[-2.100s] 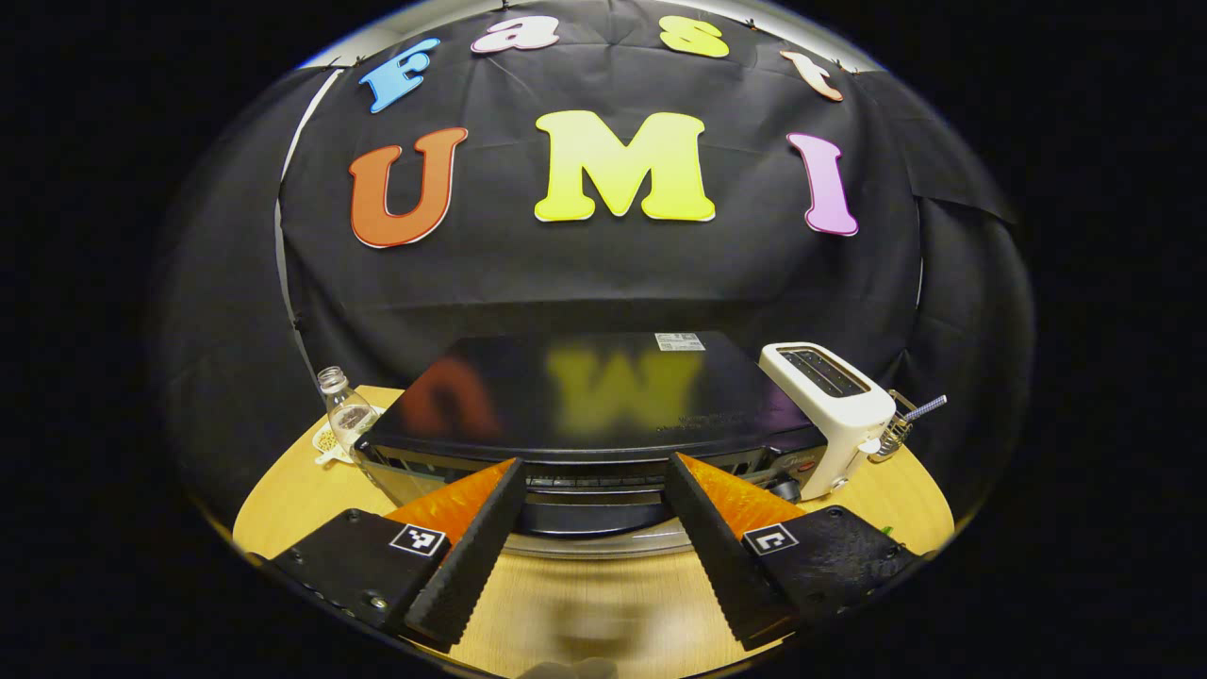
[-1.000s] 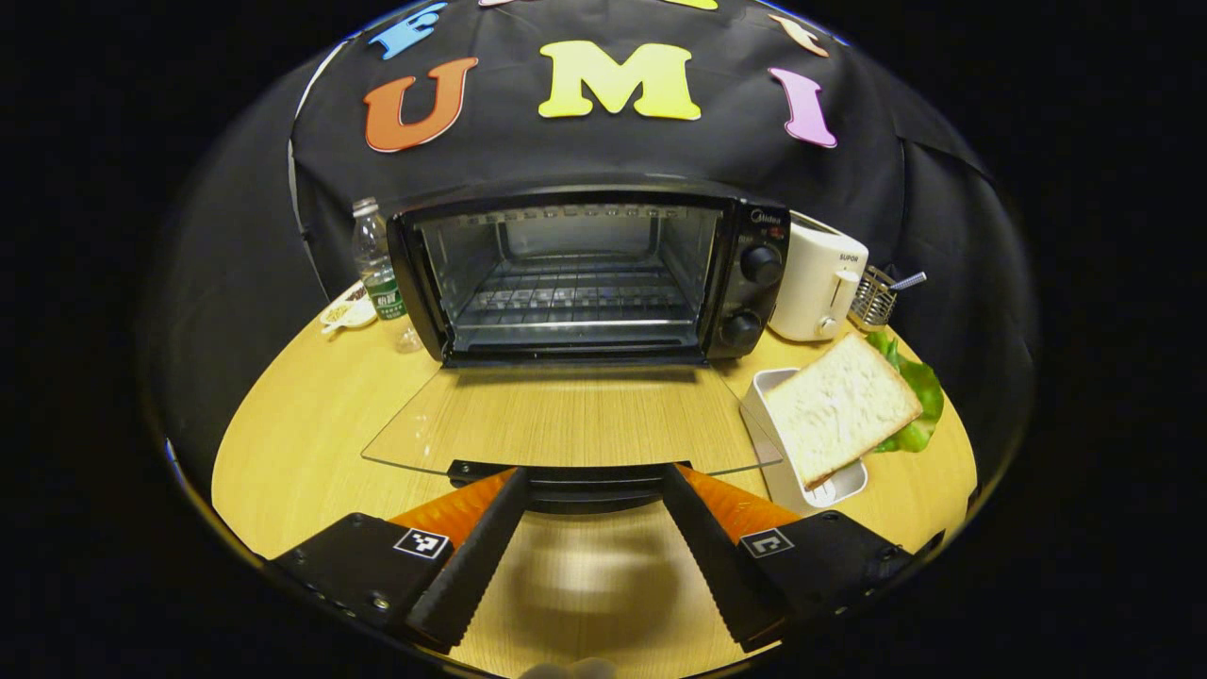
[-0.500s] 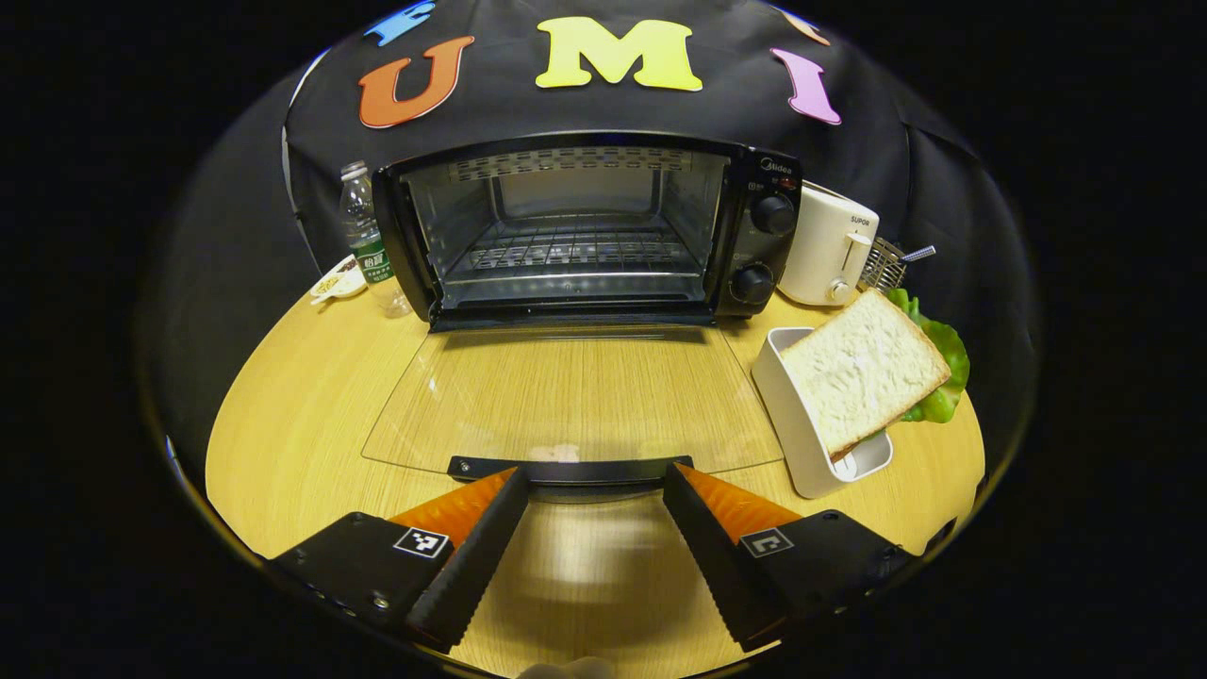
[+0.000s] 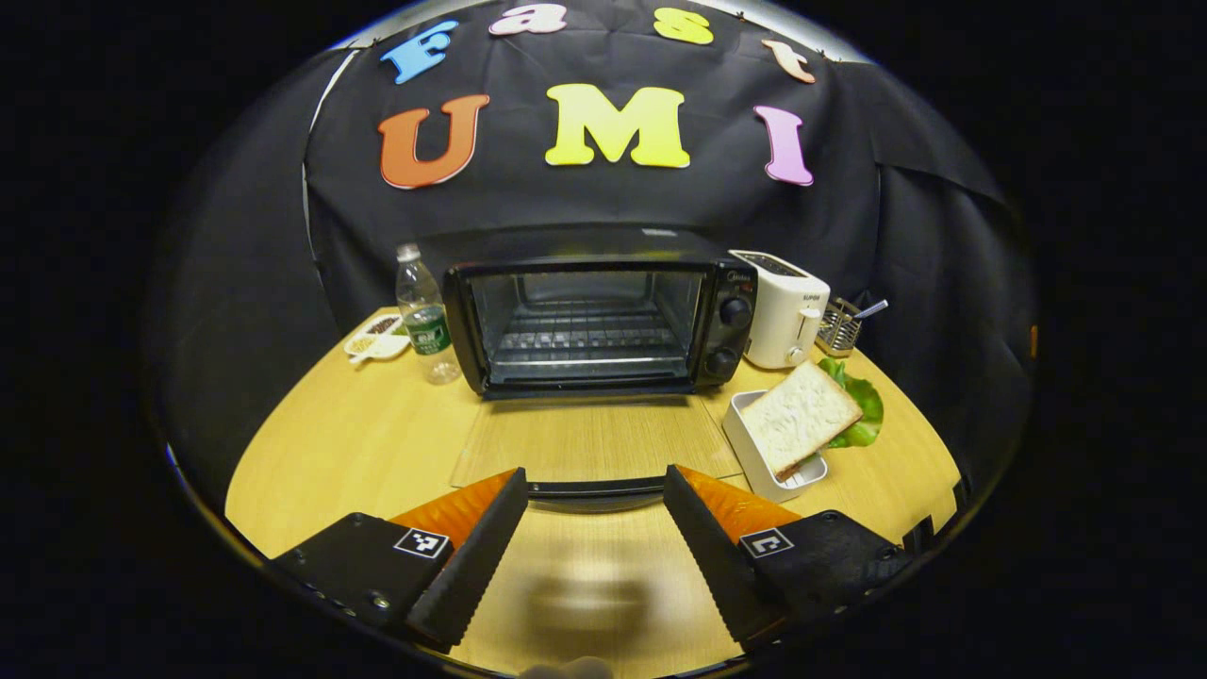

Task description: Open the electric oven with the left hand, put the food in, and close the electric oven.

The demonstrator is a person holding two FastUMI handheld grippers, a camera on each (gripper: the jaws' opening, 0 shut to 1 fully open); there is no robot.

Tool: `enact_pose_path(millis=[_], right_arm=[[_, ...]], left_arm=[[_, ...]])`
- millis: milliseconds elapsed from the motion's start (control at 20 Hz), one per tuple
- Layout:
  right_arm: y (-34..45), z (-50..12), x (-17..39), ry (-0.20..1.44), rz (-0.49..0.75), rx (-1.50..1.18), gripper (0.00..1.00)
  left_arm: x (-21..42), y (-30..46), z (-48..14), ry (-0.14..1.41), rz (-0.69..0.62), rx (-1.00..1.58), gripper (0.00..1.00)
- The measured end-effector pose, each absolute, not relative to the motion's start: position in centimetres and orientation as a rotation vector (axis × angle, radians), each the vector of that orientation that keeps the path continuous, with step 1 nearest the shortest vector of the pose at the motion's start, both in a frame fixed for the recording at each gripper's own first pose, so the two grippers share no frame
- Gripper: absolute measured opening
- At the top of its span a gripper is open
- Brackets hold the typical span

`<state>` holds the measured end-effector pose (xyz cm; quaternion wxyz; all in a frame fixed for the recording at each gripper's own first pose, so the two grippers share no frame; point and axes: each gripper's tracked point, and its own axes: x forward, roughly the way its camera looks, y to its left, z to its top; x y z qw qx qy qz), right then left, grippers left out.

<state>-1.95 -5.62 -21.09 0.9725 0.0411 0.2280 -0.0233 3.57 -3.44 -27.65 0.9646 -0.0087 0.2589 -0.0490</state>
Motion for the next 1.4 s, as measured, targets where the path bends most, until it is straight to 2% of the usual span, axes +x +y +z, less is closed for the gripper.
enact_pose_path(millis=[200,250,300,400,450,500,550,600,650,700,750,850,900,950,1000,1100,1150,1200,1250,1300,1350,1400], right_arm=[[-2.8,-27.2,1.4,0.555,0.05,0.184,1.0],[-2.3,-28.8,2.3,0.585,0.074,0.209,0.9],[-1.6,-29.9,3.2,0.611,0.106,0.243,0.99],[-0.1,-32.0,5.5,0.662,0.158,0.31,0.99],[0.5,-32.6,6.9,0.683,0.188,0.348,0.87],[1.4,-32.9,8.8,0.695,0.222,0.397,0.86],[2.1,-33.2,10.3,0.717,0.255,0.436,0.97],[2.8,-33.4,11.8,0.734,0.286,0.47,0.85],[3.6,-33.5,13.5,0.756,0.313,0.506,0.97],[4.2,-33.8,15.0,0.783,0.344,0.537,0.97],[4.6,-34.1,16.3,0.817,0.364,0.566,0.82],[5.0,-34.4,18.3,0.861,0.401,0.611,0.8],[5.2,-34.5,19.1,0.877,0.418,0.62,0.89],[5.5,-34.5,19.5,0.892,0.434,0.63,0.71],[5.7,-34.7,19.7,0.917,0.457,0.634,0.67],[6.0,-35.7,19.9,0.973,0.484,0.636,0.55],[5.8,-35.6,19.9,0.98,0.486,0.65,0.44],[5.8,-35.6,20.1,0.984,0.488,0.663,0.39],[5.5,-35.5,20.1,0.995,0.49,0.675,0.47],[5.6,-35.4,20.1,1.002,0.494,0.689,0.36],[5.6,-35.3,20.2,1.0,0.497,0.696,0.42],[5.6,-35.1,20.2,0.998,0.5,0.685,0.31]], left_arm=[[1.2,-1.1,-21.2,0.394,-0.123,-0.011,0.95],[0.6,-0.4,-19.8,0.374,-0.116,-0.013,0.95],[-0.2,0.3,-18.5,0.356,-0.101,-0.015,0.96],[-1.8,1.2,-16.3,0.325,-0.069,-0.02,0.96],[-2.4,1.6,-15.4,0.313,-0.05,-0.022,0.96],[-3.2,2.0,-14.8,0.304,-0.022,-0.017,0.95],[-3.6,2.4,-14.2,0.284,0.007,-0.008,0.96],[-4.0,2.4,-14.1,0.288,0.028,-0.004,0.95],[-4.2,2.5,-14.0,0.293,0.055,0.0,0.95],[-4.4,2.5,-13.9,0.295,0.08,0.002,0.95],[-4.6,2.3,-13.6,0.295,0.1,-0.005,0.95],[-4.2,1.2,-12.5,0.265,0.117,-0.036,0.95],[-4.2,0.8,-12.8,0.273,0.134,-0.058,0.95],[-4.0,0.5,-12.7,0.271,0.153,-0.074,1.0],[-3.8,0.5,-12.7,0.279,0.178,-0.089,0.95],[-3.5,0.5,-13.0,0.291,0.224,-0.092,0.96],[-3.4,0.6,-13.2,0.298,0.241,-0.092,0.95],[-3.4,0.3,-13.4,0.305,0.254,-0.095,0.95],[-3.4,0.0,-13.7,0.315,0.257,-0.105,0.95],[-3.3,0.0,-13.8,0.322,0.264,-0.112,0.95],[-3.3,0.0,-13.9,0.327,0.267,-0.113,0.95],[-3.2,0.3,-14.1,0.329,0.271,-0.108,0.95]])
